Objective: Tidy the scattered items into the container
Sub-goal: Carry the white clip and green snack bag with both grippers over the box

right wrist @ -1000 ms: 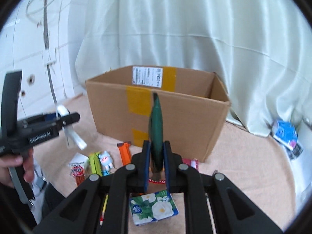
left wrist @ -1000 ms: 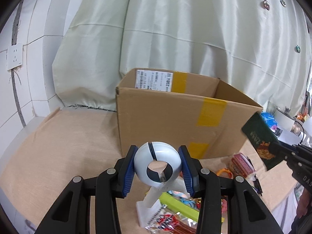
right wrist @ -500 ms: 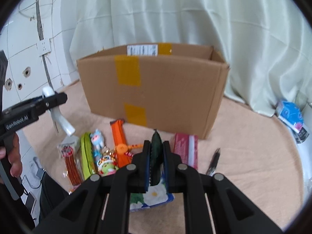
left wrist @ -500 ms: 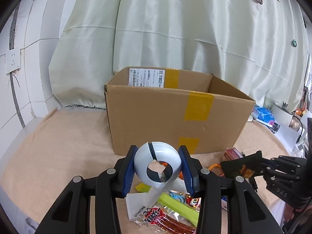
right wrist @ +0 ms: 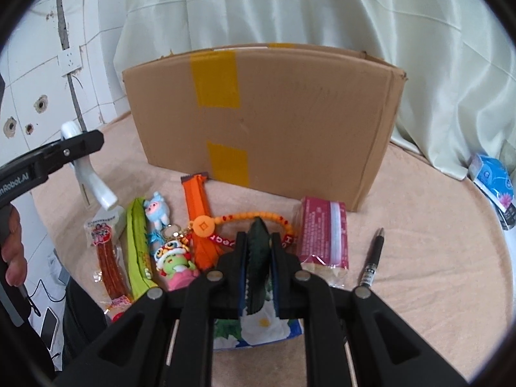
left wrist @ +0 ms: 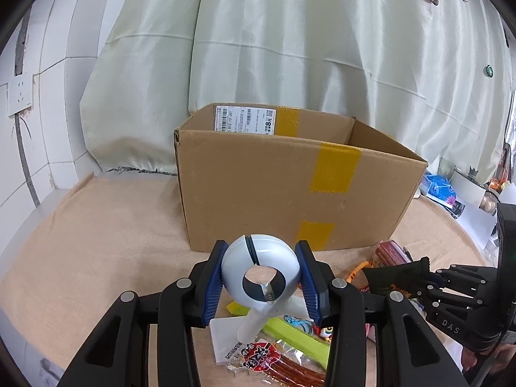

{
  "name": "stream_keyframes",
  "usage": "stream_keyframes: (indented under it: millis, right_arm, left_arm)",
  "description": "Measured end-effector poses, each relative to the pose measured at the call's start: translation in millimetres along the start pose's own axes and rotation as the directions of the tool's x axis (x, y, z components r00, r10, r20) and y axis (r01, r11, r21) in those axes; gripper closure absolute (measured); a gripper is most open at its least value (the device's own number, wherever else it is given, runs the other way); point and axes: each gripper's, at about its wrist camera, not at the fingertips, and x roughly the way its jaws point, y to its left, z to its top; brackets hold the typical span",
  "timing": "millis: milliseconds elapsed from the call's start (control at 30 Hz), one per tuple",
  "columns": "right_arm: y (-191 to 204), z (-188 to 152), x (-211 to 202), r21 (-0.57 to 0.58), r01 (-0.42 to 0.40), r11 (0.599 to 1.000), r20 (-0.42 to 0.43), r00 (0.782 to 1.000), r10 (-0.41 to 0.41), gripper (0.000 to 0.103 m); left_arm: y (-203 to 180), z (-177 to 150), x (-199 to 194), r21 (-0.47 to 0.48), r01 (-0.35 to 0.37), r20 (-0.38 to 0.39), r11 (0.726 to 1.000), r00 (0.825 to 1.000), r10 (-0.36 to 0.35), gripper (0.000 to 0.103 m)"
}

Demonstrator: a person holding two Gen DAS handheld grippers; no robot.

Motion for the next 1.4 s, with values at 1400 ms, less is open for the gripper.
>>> stream_keyframes:
  millis: [1400]
  right_arm:
    - [0.2,63.2,-87.1,0.01,0.054,0.998,0.23,0.972,-0.055,0.088]
  left_arm:
    - [-5.7,74.1,-44.9,0.049,-0.013,0.143,0.999,0.99,0.006,0.059]
